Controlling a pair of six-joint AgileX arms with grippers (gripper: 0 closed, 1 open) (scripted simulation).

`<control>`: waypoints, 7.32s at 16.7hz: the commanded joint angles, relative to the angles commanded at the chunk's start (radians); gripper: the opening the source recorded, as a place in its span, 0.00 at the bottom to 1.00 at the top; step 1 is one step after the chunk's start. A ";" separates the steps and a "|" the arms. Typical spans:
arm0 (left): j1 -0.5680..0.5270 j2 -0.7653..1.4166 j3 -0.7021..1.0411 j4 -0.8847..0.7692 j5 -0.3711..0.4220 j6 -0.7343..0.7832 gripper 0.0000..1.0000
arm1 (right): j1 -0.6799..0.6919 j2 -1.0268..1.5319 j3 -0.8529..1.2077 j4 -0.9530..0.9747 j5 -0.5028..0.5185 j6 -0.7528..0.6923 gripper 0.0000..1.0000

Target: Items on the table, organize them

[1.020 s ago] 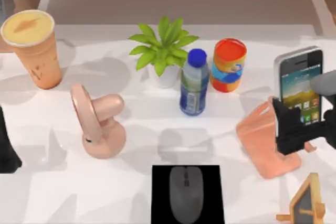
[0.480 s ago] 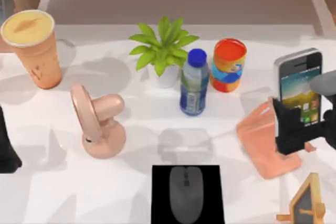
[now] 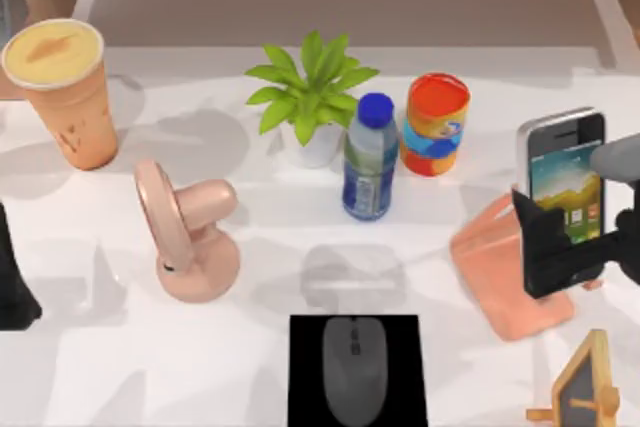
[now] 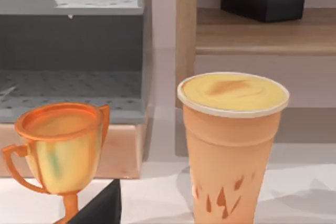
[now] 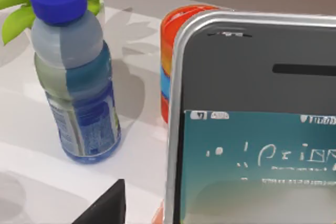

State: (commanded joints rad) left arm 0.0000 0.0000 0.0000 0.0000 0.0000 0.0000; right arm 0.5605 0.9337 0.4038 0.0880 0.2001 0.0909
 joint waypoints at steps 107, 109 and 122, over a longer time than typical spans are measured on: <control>-0.068 1.990 0.623 1.168 -0.019 -0.003 0.00 | -0.561 -0.934 -0.404 -0.088 -0.200 -0.091 1.00; -0.068 1.970 0.625 1.147 -0.020 -0.002 0.00 | -0.561 -0.934 -0.404 -0.088 -0.200 -0.091 1.00; -0.247 1.841 0.780 1.049 0.030 -0.034 0.00 | -0.561 -0.934 -0.404 -0.088 -0.200 -0.091 1.00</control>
State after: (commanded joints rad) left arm -0.2466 1.8408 0.7800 1.0488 0.0300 -0.0337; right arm 0.0000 0.0000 0.0000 0.0000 -0.0001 0.0000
